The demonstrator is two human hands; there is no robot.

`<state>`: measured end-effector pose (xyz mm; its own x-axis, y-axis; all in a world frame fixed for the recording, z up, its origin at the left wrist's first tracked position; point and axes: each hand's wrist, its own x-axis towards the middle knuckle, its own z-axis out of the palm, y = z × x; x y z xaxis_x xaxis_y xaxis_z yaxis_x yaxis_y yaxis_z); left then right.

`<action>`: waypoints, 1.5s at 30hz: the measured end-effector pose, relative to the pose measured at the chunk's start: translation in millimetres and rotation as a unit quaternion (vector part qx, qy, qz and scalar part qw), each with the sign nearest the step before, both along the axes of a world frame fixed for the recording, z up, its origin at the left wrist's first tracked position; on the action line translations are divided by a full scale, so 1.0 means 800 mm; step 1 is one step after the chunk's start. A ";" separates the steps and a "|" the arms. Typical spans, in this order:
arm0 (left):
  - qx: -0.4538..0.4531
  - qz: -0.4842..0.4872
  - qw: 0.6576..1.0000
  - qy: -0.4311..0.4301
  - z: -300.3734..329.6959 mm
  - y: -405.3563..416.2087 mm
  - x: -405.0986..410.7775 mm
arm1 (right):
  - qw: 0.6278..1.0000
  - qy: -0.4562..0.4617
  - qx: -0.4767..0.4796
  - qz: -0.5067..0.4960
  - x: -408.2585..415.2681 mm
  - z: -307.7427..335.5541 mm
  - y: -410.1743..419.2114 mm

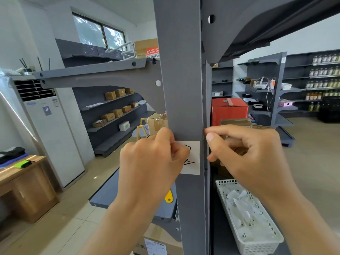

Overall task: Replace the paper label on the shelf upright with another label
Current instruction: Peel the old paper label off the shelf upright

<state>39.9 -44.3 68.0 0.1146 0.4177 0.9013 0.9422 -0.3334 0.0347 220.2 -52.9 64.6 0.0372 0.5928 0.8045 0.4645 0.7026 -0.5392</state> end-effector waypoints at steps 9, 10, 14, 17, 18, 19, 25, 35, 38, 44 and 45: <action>0.009 -0.104 0.994 -0.041 -0.017 -0.013 -0.015 | 1.000 -0.014 -0.008 -0.007 0.002 -0.003 -0.005; 0.001 -0.111 0.993 -0.041 -0.019 -0.012 -0.017 | 1.000 -0.014 -0.005 -0.010 0.002 -0.004 -0.005; -0.049 -0.111 0.992 -0.033 -0.020 -0.011 -0.025 | 1.000 -0.022 0.002 -0.012 -0.002 -0.005 -0.008; -0.048 -0.097 0.994 -0.001 -0.020 -0.002 -0.030 | 0.999 -0.049 0.001 -0.013 -0.005 -0.003 -0.009; -0.046 -0.109 0.993 -0.005 -0.019 0.001 -0.031 | 0.998 -0.061 0.005 -0.017 -0.006 -0.003 -0.009; -0.043 -0.127 0.991 -0.016 -0.018 0.003 -0.033 | 0.997 -0.073 0.009 -0.023 -0.007 -0.003 -0.009; -0.119 -0.218 0.967 -0.052 -0.011 0.000 -0.036 | 0.991 -0.114 -0.005 -0.066 -0.011 -0.004 -0.013; -0.208 -0.285 0.936 0.002 -0.012 0.013 -0.061 | 0.977 -0.167 -0.112 -0.070 -0.020 -0.005 -0.025; -0.238 -0.380 0.886 -0.116 -0.009 0.002 -0.059 | 0.987 -0.121 -0.096 -0.037 -0.028 -0.003 -0.039; -0.258 -0.481 0.802 -0.242 0.022 -0.013 -0.050 | 0.994 0.037 -0.088 0.045 -0.035 0.024 -0.051; -0.264 -0.480 0.797 -0.255 0.023 -0.011 -0.050 | 0.993 0.056 -0.090 0.046 -0.036 0.026 -0.053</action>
<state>-0.2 -53.4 86.3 0.2850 0.6943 0.6608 0.0808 -0.7043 0.7053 191.7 -95.2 85.6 0.0589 0.7321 0.6786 0.3322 0.6267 -0.7049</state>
